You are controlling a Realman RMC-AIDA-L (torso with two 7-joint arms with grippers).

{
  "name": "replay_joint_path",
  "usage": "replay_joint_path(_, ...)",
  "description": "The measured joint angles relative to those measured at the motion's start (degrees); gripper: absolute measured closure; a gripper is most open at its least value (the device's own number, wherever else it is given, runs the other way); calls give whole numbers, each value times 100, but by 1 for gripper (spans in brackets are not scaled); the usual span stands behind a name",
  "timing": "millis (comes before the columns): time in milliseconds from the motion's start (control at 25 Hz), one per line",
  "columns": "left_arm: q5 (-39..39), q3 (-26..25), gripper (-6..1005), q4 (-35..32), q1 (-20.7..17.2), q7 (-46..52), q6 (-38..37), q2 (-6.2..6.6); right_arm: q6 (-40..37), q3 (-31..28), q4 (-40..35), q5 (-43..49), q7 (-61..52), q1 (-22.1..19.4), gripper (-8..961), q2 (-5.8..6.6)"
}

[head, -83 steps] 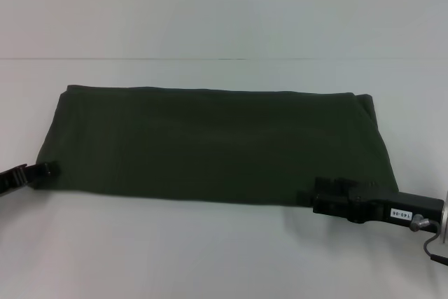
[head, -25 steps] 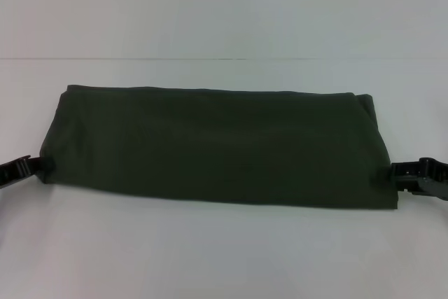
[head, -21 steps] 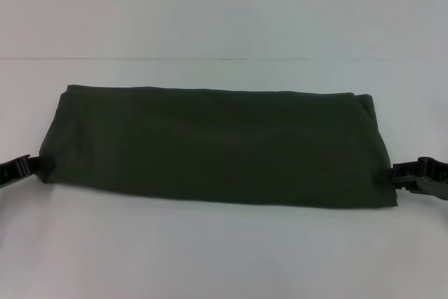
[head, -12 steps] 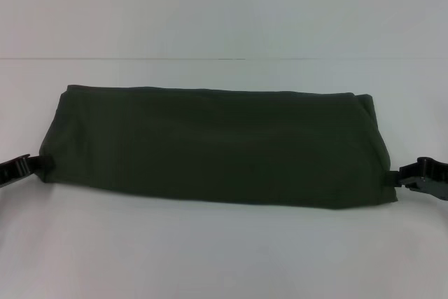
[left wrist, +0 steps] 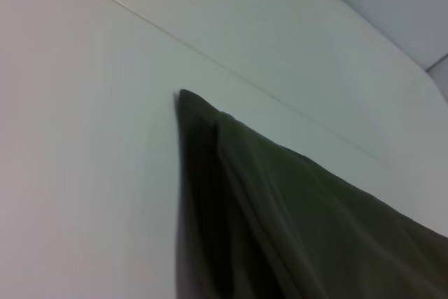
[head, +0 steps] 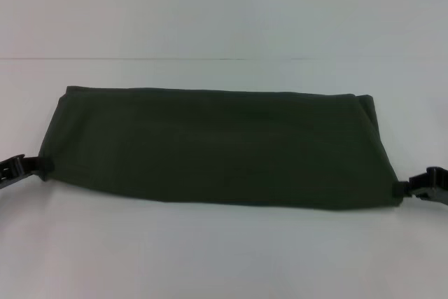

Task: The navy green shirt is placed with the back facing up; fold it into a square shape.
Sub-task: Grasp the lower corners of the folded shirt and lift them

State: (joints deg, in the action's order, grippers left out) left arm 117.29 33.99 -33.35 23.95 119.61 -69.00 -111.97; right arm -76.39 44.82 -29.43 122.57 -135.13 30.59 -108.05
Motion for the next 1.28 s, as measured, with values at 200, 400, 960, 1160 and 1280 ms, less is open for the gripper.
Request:
replay_joint_path(200, 490, -235, 956, -404, -140, 536, -947, 82, -469, -25, -31, 312, 115, -40, 941, 142)
replay_joint_path(400, 997, -747, 957, -586, -273, 793, -1843, 156, -898, -35, -54, 573, 281, -95, 942, 208)
replay_joint_path(960, 2433, -1411, 951, -923, -599, 679, -4307, 268, -2180, 2, -244, 1501, 738, -82, 942, 263)
replay_joint_path(1160, 2498, -1414, 948, -934, -642, 595, -4388, 242, -2158, -12, -248, 1514, 743, -62, 940, 259)
replay_joint_path(1280, 2504, -1401, 946, -896, -627, 592, -4172, 241, -2119, -143, -358, 1504, 748, -89, 940, 230)
